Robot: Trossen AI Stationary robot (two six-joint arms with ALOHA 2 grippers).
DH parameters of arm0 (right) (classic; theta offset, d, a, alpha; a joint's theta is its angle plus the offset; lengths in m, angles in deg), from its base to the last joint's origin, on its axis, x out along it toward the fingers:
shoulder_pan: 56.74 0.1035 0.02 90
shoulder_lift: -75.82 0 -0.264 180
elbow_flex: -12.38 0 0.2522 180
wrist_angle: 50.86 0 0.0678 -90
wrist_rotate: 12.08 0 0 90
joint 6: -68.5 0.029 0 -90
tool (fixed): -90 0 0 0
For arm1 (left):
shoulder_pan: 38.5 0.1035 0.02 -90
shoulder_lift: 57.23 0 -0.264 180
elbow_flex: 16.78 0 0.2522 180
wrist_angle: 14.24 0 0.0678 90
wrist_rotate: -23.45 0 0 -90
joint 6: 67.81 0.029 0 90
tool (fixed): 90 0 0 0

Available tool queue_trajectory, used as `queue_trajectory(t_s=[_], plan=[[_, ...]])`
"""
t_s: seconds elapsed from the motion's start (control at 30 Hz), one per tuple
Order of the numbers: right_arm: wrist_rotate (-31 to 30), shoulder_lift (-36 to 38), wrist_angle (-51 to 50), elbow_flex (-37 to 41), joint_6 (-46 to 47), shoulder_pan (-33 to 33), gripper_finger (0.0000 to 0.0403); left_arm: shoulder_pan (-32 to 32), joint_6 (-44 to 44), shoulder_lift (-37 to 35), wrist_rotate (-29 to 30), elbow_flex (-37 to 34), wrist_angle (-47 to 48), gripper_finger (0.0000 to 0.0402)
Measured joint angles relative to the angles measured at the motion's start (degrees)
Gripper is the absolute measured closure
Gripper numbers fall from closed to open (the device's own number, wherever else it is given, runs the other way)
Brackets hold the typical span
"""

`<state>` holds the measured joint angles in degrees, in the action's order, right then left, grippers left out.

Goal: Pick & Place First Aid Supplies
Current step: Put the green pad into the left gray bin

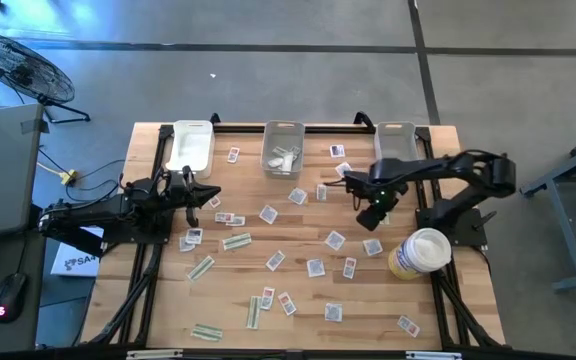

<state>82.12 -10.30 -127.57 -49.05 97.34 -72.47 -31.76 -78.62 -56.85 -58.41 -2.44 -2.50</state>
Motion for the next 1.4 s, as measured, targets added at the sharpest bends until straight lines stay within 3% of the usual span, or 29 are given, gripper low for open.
queue_trajectory(t_s=[0.37, 0.6, 0.97, 1.4], plan=[[2.60, 1.39, 12.04, 9.30, 4.19, 4.91, 0.0304, 0.01, 0.00, -0.02, 0.02, -0.01, 0.02, 0.0401], [-2.66, 1.39, 13.19, 9.47, 4.46, 8.40, 0.0304, 0.00, 0.00, 0.00, 0.02, 0.00, 0.02, 0.0401], [-3.55, 1.33, 9.27, 6.23, 5.70, 8.92, 0.0305, 0.00, 0.00, -0.01, 0.00, 0.00, 0.00, 0.0401], [-4.29, 1.59, 16.44, 9.88, 4.32, 8.96, 0.0305, 0.02, 0.00, 0.00, 0.02, -0.02, 0.02, 0.0401]])
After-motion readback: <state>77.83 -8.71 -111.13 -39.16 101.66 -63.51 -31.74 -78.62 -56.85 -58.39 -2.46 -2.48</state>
